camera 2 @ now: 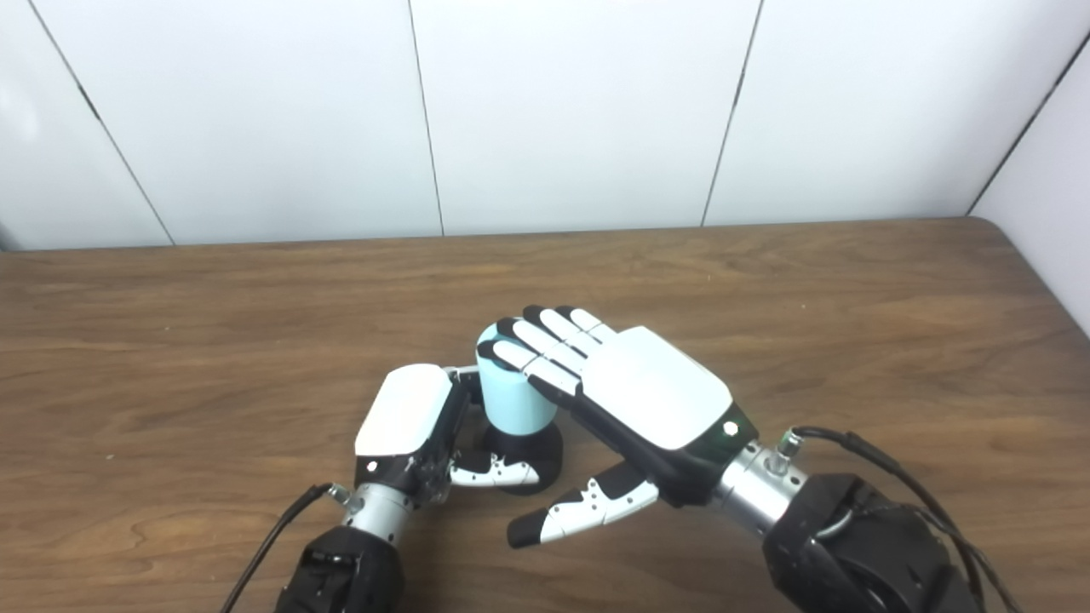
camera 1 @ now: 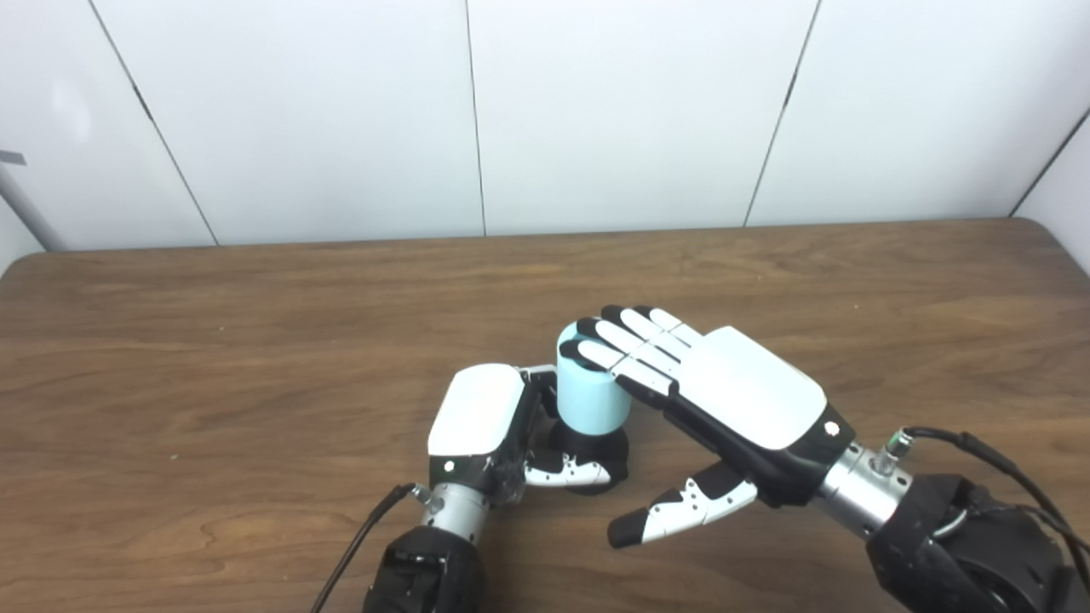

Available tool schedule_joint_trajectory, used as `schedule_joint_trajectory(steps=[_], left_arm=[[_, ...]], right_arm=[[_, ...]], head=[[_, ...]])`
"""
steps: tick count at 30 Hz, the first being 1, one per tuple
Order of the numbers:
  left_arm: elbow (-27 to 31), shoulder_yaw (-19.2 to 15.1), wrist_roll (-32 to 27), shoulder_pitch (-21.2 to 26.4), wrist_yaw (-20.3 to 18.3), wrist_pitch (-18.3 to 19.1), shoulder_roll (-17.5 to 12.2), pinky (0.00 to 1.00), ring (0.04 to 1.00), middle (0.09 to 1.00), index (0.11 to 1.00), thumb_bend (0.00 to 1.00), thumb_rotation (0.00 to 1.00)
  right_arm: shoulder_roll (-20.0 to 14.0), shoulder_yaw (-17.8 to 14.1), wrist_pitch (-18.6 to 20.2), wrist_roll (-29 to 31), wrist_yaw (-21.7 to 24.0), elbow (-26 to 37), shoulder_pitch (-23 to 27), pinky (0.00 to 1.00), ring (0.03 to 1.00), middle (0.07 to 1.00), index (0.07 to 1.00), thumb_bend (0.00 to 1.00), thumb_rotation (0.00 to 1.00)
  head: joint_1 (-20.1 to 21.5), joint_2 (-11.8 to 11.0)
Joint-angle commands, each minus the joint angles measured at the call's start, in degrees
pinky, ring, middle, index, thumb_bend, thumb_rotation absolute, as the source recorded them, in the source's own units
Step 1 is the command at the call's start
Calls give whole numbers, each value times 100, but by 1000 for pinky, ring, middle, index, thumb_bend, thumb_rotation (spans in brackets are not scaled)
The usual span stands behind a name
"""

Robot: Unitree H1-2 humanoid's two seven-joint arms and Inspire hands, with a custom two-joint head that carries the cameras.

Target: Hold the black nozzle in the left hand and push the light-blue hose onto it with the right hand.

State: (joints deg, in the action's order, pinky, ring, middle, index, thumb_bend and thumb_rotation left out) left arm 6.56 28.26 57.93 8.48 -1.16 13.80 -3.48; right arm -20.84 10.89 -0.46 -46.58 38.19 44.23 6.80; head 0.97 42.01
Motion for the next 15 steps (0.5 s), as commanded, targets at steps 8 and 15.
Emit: schedule_joint_trajectory(steps=[8, 15], left_arm=[[-68, 11, 113, -62, -274, 191, -9, 677, 605, 510, 478, 523, 0], [-55, 4, 77, -67, -275, 184, 10, 683, 604, 514, 475, 523, 0]], right_arm=[[96, -32, -46, 106, -16, 138, 253, 1000, 1000, 995, 945, 636, 1000], [155, -38, -26, 146, 21, 128, 331, 1000, 1000, 987, 936, 632, 1000]], head=[[8, 15], [-4, 30]])
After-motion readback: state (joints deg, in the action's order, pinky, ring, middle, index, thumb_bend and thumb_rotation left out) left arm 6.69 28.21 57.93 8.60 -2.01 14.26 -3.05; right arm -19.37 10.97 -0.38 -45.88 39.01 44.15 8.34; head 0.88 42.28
